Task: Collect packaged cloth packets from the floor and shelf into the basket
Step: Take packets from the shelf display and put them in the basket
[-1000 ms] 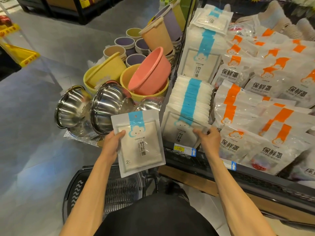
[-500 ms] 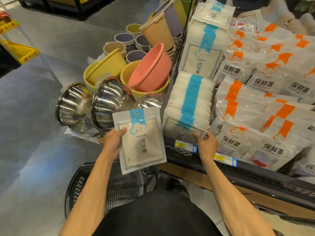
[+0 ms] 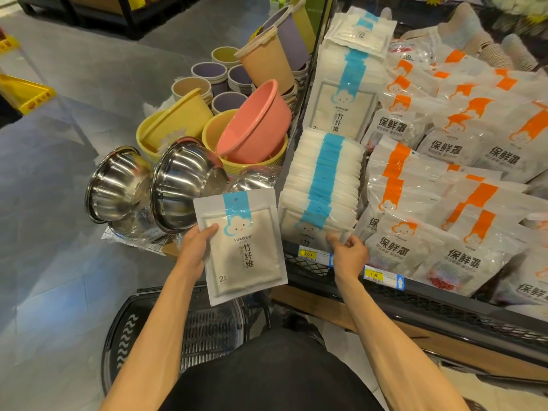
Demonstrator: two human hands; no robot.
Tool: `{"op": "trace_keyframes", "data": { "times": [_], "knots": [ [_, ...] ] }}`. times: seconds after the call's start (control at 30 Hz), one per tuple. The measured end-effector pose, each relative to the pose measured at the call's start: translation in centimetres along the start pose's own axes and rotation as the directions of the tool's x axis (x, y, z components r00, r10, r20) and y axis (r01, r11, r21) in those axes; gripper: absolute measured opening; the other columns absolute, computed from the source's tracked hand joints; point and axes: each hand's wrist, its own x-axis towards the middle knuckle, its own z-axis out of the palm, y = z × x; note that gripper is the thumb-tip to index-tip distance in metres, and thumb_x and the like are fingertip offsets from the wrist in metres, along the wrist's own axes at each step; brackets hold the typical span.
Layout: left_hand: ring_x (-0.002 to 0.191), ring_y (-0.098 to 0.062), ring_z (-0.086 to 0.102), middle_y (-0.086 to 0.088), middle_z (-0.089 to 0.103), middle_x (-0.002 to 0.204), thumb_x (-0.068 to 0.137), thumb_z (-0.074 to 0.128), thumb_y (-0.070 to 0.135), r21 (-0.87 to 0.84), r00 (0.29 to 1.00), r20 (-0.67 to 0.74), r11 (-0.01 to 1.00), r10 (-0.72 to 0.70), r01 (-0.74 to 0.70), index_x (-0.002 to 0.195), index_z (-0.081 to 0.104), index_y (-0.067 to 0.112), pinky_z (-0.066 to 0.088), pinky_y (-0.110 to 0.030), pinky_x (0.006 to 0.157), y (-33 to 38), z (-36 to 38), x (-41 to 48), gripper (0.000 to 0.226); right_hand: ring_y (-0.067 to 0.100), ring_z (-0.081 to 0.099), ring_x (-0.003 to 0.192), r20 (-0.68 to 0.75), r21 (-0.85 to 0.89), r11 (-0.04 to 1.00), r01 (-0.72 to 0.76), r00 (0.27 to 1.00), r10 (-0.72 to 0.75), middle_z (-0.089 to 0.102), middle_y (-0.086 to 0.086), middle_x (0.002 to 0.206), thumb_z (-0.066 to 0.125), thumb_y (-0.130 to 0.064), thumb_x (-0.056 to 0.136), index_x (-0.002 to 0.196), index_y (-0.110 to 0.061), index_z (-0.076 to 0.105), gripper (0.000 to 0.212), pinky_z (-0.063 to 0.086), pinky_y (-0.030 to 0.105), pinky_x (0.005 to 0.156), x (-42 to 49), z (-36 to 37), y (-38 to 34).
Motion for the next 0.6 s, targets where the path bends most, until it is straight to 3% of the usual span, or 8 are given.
{"op": "trace_keyframes", "data": {
  "times": [0.23, 0.4, 0.6],
  "knots": [
    [0.098, -0.025, 0.072, -0.011, 0.075, 0.11, 0.099, 0.058, 0.01, -0.008, 1.0, 0.012, 1.0, 0.004, -0.003, 0.121, 0.066, 0.011, 0.058, -0.038, 0.08, 0.3, 0.2, -0.4, 0.024, 0.022, 0.067, 0.099, -0.017, 0.138, 0.988, -0.073, 0.997, 0.076, 0.07, 0.005, 0.107, 0.083, -0.028, 0.079, 0.11, -0.015, 0.063, 0.04, 0.057, 0.041, 0.09, -0.4, 0.3, -0.7],
    [0.1, -0.026, 0.072, -0.012, 0.074, 0.113, 0.099, 0.058, 0.01, 0.004, 1.0, 0.013, 1.0, 0.0, 0.0, 0.125, 0.064, 0.008, 0.058, -0.038, 0.079, 0.5, 0.2, -0.7, 0.027, 0.023, 0.065, 0.09, 0.013, 0.089, 0.995, -0.043, 0.999, 0.042, 0.07, 0.005, 0.093, 0.082, -0.025, 0.081, 0.083, -0.025, 0.06, 0.021, 0.055, 0.041, 0.083, 0.3, -0.2, -1.2],
    [0.1, -0.027, 0.072, -0.014, 0.074, 0.114, 0.1, 0.058, 0.011, 0.021, 1.0, 0.018, 1.0, -0.008, 0.007, 0.127, 0.063, 0.008, 0.058, -0.039, 0.079, 0.5, 0.0, -0.8, 0.028, 0.021, 0.061, 0.083, 0.048, 0.039, 0.998, -0.056, 0.997, 0.054, 0.068, 0.006, 0.087, 0.081, -0.025, 0.082, 0.08, -0.02, 0.06, 0.022, 0.054, 0.041, 0.079, 0.6, -0.8, -1.8]
  ]
}}
